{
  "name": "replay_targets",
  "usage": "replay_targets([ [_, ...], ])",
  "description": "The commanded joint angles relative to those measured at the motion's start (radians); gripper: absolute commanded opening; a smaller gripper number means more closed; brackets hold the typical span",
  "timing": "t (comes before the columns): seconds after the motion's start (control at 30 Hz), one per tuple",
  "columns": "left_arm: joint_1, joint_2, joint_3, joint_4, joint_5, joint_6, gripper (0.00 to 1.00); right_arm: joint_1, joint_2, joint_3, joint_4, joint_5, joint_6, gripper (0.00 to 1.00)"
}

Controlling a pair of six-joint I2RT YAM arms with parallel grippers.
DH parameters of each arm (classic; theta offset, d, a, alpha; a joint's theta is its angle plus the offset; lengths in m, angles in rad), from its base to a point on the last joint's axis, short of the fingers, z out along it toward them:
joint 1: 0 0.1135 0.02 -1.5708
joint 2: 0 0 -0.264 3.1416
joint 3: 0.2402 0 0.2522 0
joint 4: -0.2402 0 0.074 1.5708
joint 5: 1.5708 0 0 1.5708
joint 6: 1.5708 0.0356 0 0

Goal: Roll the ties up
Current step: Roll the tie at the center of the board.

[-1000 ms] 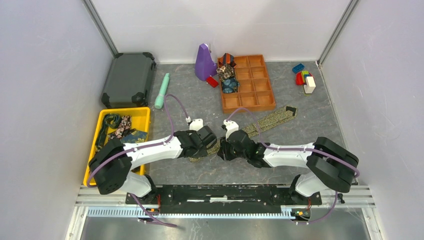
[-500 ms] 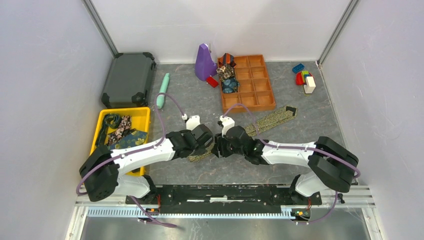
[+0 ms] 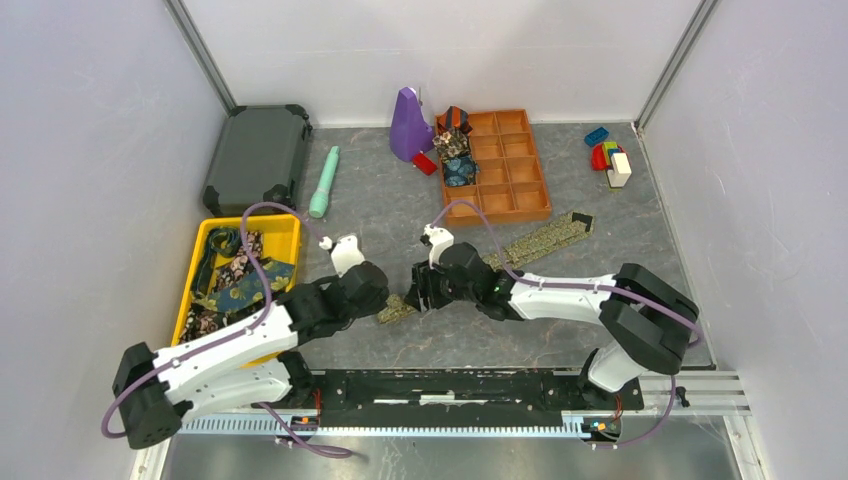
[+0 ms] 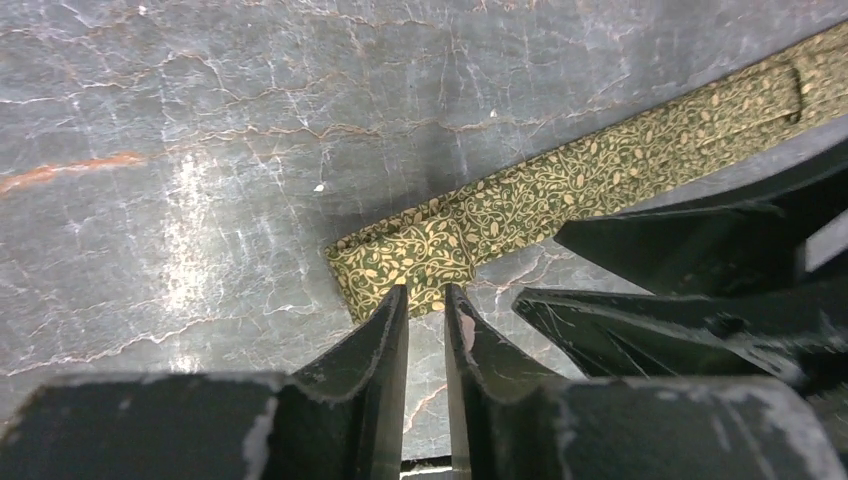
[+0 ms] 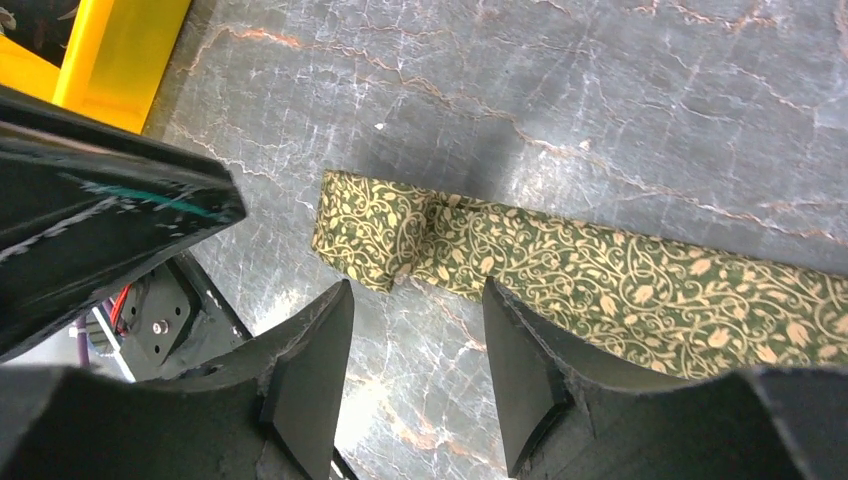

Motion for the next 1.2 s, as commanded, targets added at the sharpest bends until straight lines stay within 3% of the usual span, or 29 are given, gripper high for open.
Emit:
replay_targets([
  [0.0, 0.002, -0.1, -0.031, -0.088, -0.062, -0.047, 0.32, 0.001, 0.044, 0.077, 0.025, -0.035, 0.009, 0.58],
  [0.3, 0.002, -0.206, -0.128, -0.094, -0.031, -0.064, 0.53, 0.005, 0.159, 0.181, -0.005, -0.044, 0.007, 0.57],
  [0.37, 0.002, -0.219, -0.138, -0.094, -0.027, -0.065, 0.55, 0.007, 0.181, 0.19, -0.005, -0.047, 0.009, 0.52],
  [0.53, 0.002, -0.227, -0.156, -0.08, -0.014, -0.05, 0.56, 0.008, 0.207, 0.176, 0.005, -0.043, 0.013, 0.43],
  [1.17, 0.002, -0.21, -0.281, 0.208, 0.055, -0.043, 0.57, 0.01, 0.227, 0.099, 0.047, -0.026, 0.011, 0.32],
])
